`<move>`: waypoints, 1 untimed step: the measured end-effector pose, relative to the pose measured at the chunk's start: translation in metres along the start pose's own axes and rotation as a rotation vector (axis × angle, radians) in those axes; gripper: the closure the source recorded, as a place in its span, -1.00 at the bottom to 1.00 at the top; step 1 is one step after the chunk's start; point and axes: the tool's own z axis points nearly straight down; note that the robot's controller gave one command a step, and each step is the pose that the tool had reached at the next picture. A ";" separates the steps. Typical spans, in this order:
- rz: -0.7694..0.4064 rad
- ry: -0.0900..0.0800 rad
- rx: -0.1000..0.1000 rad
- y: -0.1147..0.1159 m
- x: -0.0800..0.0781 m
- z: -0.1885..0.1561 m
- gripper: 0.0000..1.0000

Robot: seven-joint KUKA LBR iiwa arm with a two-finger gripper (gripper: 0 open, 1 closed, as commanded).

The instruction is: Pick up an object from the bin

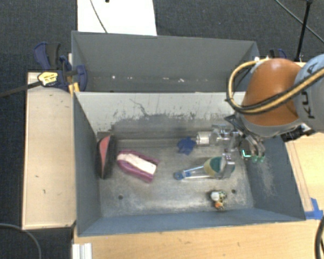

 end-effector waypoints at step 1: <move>0.075 -0.001 0.000 -0.019 0.004 0.083 -1.00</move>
Offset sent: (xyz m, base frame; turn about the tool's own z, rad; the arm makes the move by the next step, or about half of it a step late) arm -0.0036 -0.0184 -0.0790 0.0734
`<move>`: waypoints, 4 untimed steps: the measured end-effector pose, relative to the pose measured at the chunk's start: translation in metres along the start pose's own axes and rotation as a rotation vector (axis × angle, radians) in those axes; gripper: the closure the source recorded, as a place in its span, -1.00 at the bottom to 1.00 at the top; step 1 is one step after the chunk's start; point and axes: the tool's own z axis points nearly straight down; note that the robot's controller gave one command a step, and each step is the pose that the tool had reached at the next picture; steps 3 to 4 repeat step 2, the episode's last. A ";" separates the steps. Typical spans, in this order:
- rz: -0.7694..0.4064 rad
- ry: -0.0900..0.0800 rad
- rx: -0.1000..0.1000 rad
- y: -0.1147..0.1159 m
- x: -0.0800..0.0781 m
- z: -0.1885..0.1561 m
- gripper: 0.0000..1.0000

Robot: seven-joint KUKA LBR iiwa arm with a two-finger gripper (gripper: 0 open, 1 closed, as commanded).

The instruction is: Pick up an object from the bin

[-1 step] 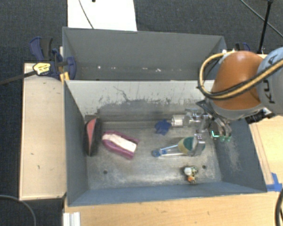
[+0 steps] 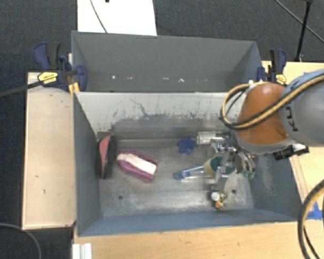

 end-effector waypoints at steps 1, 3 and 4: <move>-0.004 -0.007 0.000 0.001 -0.002 -0.004 1.00; -0.022 -0.015 0.000 0.018 0.025 -0.187 1.00; -0.022 -0.015 0.000 0.018 0.025 -0.187 1.00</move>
Offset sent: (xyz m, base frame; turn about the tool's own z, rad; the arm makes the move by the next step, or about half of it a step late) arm 0.0000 0.0000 0.0000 0.0000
